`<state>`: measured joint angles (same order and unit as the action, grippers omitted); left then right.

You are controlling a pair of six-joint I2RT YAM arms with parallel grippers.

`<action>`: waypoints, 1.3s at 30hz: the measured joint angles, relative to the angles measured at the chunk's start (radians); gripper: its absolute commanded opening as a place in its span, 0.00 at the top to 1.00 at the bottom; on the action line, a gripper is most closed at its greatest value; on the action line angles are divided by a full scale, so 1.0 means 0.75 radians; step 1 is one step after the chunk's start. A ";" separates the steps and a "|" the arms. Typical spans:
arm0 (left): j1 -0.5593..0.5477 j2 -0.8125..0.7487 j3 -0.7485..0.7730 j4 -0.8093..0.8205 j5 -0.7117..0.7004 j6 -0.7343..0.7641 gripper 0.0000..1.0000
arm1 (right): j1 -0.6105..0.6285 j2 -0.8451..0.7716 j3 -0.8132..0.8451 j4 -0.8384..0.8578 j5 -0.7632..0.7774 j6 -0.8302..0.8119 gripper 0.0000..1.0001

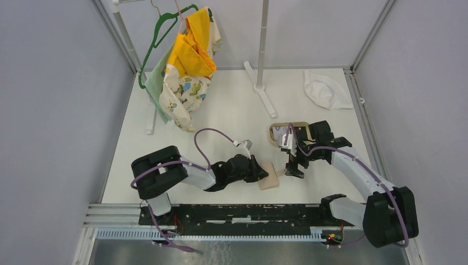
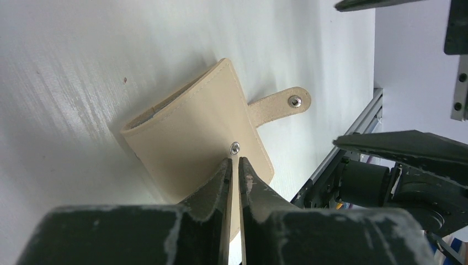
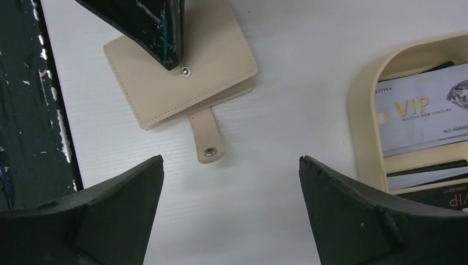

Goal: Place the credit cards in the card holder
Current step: Close the card holder at the center of the board.

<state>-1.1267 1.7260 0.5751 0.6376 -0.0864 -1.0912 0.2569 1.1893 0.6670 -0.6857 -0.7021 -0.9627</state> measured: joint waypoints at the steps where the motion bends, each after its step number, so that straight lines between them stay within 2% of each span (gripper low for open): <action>1: -0.002 -0.001 0.000 -0.001 -0.004 0.000 0.85 | -0.012 -0.046 -0.017 0.006 -0.021 0.010 0.03; 2: -0.004 -0.001 0.000 -0.001 -0.009 0.001 0.85 | -0.019 -0.077 -0.029 0.008 -0.041 0.015 0.10; 4: -0.005 -0.001 0.000 -0.001 -0.013 0.001 0.85 | -0.022 -0.087 -0.036 0.005 -0.073 0.029 0.32; 5: -0.005 -0.001 0.000 -0.002 -0.013 0.001 0.85 | -0.022 -0.077 -0.036 0.010 -0.082 0.040 0.39; 6: -0.005 -0.001 0.000 -0.002 -0.013 0.001 0.85 | -0.021 -0.057 -0.036 0.017 -0.081 0.058 0.50; 15: -0.011 -0.001 0.000 -0.002 -0.023 0.001 0.85 | -0.022 0.186 0.025 -0.012 -0.037 0.283 0.50; 17: -0.011 -0.001 0.000 -0.002 -0.024 0.001 0.85 | -0.022 0.201 0.028 -0.016 -0.027 0.316 0.53; 22: -0.012 -0.001 0.002 -0.006 -0.026 0.001 0.85 | -0.022 0.243 0.033 -0.028 -0.015 0.362 0.88; 26: -0.017 -0.001 0.003 -0.006 -0.034 0.001 0.85 | -0.022 0.268 0.038 -0.045 -0.008 0.382 0.99; 33: -0.019 -0.002 0.012 -0.017 -0.040 0.002 0.84 | -0.019 0.240 0.073 -0.035 0.016 0.384 1.00; 39: -0.019 -0.016 0.035 -0.045 -0.050 0.045 0.84 | 0.049 0.245 0.215 -0.055 0.050 0.293 1.00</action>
<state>-1.1412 1.7142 0.6014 0.6037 -0.1238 -1.0576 0.2939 1.3731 0.8280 -0.7273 -0.6643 -0.7425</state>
